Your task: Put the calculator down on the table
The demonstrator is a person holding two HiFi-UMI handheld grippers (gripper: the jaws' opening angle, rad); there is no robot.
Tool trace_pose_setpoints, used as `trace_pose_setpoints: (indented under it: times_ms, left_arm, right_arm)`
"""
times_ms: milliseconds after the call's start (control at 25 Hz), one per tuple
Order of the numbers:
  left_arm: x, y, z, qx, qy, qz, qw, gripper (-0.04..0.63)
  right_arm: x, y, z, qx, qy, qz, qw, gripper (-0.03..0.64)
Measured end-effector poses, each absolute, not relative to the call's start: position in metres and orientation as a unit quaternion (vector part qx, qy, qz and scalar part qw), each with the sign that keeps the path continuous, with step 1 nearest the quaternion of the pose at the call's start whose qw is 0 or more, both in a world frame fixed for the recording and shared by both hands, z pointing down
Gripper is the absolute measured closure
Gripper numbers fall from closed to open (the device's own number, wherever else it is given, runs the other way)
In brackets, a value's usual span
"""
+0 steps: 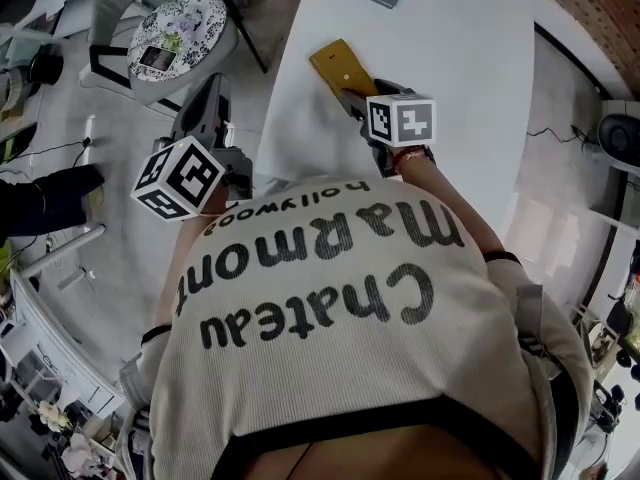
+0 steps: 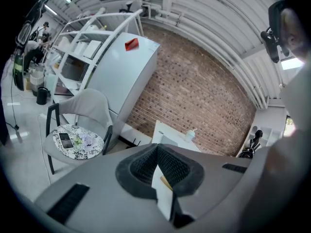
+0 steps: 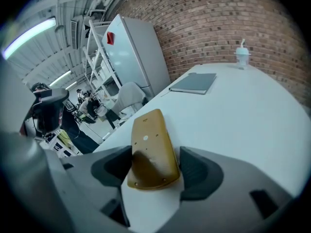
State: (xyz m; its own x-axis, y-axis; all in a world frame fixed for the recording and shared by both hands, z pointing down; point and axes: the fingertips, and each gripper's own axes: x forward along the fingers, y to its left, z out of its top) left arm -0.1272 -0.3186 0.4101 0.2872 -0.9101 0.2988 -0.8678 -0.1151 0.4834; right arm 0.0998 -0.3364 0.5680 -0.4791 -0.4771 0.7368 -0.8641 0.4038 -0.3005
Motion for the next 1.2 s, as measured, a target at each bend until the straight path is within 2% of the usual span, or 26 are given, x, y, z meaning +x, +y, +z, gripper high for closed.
trace_pose_setpoints:
  times_ms: [800, 1200]
  left_arm:
    - [-0.135, -0.301, 0.417, 0.746, -0.588, -0.040, 0.310, 0.594]
    - [-0.161, -0.283, 0.404, 0.750, -0.582, -0.037, 0.311, 0.594]
  right_arm:
    - [0.101, -0.330, 0.569, 0.444, -0.766, 0.361, 0.292, 0.302]
    - [0.101, -0.330, 0.565, 0.474, -0.778, 0.331, 0.246, 0.299]
